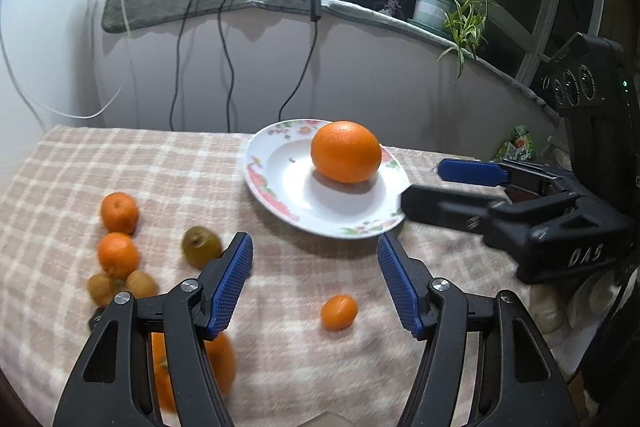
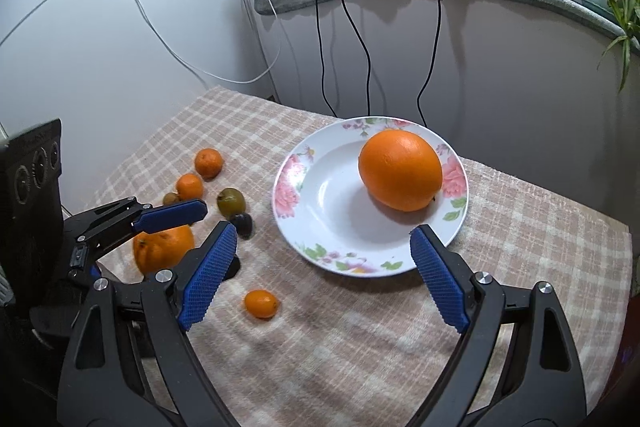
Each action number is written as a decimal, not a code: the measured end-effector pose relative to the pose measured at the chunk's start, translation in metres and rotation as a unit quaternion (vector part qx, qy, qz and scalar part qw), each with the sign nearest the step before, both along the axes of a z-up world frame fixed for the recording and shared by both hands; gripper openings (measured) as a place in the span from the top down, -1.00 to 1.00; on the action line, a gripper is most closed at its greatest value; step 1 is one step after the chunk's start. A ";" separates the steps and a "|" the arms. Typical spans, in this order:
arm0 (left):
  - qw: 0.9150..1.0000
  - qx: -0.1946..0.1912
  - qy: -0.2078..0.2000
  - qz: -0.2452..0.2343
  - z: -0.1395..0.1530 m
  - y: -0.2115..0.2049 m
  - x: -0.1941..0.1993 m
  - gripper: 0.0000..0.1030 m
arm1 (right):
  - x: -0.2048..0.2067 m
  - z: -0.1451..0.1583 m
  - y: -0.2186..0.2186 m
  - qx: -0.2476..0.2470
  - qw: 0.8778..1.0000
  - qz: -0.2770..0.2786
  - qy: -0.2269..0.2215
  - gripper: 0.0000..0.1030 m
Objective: Organize fruits
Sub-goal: 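Lower the orange onto the plate and open the right gripper, then move the right gripper to the second large orange and grasp it, then carry the second orange with the right gripper onto the plate, then release the second orange beside the first and open the right gripper, then grasp the small mandarin with the right gripper while the left gripper grasps a dark plum, then lift the mandarin with the right gripper while the left gripper lifts the plum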
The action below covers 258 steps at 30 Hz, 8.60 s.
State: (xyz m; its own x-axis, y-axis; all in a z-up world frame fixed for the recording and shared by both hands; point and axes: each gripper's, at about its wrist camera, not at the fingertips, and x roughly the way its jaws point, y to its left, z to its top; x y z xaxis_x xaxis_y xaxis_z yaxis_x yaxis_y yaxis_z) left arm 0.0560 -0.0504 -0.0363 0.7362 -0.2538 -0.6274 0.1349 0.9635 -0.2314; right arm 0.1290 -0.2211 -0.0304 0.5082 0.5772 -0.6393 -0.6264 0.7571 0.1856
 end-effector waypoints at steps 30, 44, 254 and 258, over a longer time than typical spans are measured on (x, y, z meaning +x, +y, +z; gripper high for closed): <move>0.997 0.028 0.037 0.063 -0.035 0.064 -0.069 -0.35 | -0.055 -0.033 0.093 0.026 0.990 0.115 0.077 -0.77; 0.998 0.016 0.035 0.051 -0.044 0.062 -0.058 -0.35 | -0.053 -0.054 0.137 0.013 0.983 0.149 0.105 -0.77; 0.997 0.001 0.039 0.065 -0.045 0.108 -0.036 0.57 | -0.041 -0.056 0.027 -0.032 0.999 -0.004 0.030 0.42; 0.998 -0.003 0.030 0.055 -0.038 0.102 -0.032 0.57 | -0.040 -0.049 0.019 -0.025 0.999 -0.013 0.023 0.42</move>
